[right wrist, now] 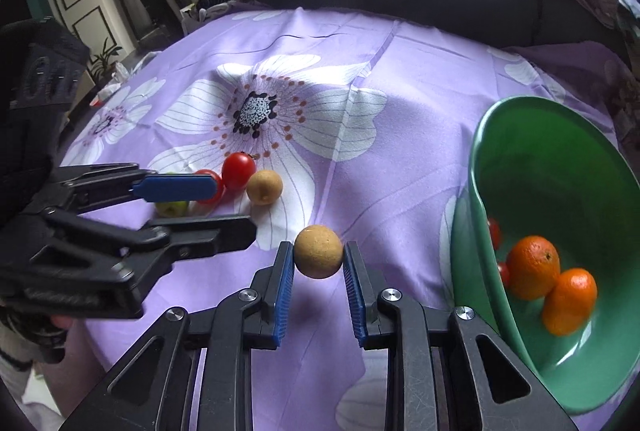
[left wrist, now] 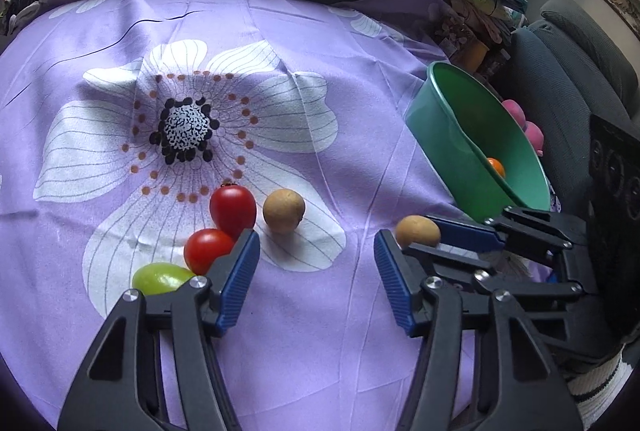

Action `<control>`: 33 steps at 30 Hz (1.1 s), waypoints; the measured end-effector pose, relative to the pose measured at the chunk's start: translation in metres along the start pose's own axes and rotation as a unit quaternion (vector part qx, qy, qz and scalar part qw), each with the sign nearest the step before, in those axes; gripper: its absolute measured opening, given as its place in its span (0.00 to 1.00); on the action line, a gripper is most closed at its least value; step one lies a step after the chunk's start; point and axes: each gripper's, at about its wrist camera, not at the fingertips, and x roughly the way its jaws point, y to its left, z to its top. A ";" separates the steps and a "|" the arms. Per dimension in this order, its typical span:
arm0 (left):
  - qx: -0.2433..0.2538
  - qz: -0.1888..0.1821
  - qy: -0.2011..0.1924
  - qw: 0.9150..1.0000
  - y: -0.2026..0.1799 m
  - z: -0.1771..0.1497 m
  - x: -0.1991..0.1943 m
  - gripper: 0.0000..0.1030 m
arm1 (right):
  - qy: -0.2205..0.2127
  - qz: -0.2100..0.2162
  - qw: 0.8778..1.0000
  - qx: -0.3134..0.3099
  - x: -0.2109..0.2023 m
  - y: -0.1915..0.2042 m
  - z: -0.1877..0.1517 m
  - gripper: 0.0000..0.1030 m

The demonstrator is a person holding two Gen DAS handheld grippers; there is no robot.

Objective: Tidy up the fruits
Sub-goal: 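Grasp a brown kiwi with the right tool while the left tool grasps another kiwi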

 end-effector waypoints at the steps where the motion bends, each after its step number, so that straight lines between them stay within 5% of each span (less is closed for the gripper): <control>1: 0.001 0.007 0.001 1.000 0.000 0.001 0.003 0.57 | -0.006 0.010 1.000 0.009 -0.005 -0.002 -0.003 0.26; 13: 0.016 0.077 0.025 0.997 -0.005 0.019 0.033 0.45 | -0.026 0.048 0.998 0.041 -0.014 -0.011 -0.010 0.26; 20: 0.018 0.101 0.028 0.994 -0.004 0.020 0.034 0.24 | -0.030 0.052 0.997 0.045 -0.014 -0.013 -0.011 0.26; 33: 0.016 0.096 0.024 0.995 -0.010 0.014 0.025 0.25 | -0.036 0.053 0.997 0.048 -0.019 -0.012 -0.014 0.26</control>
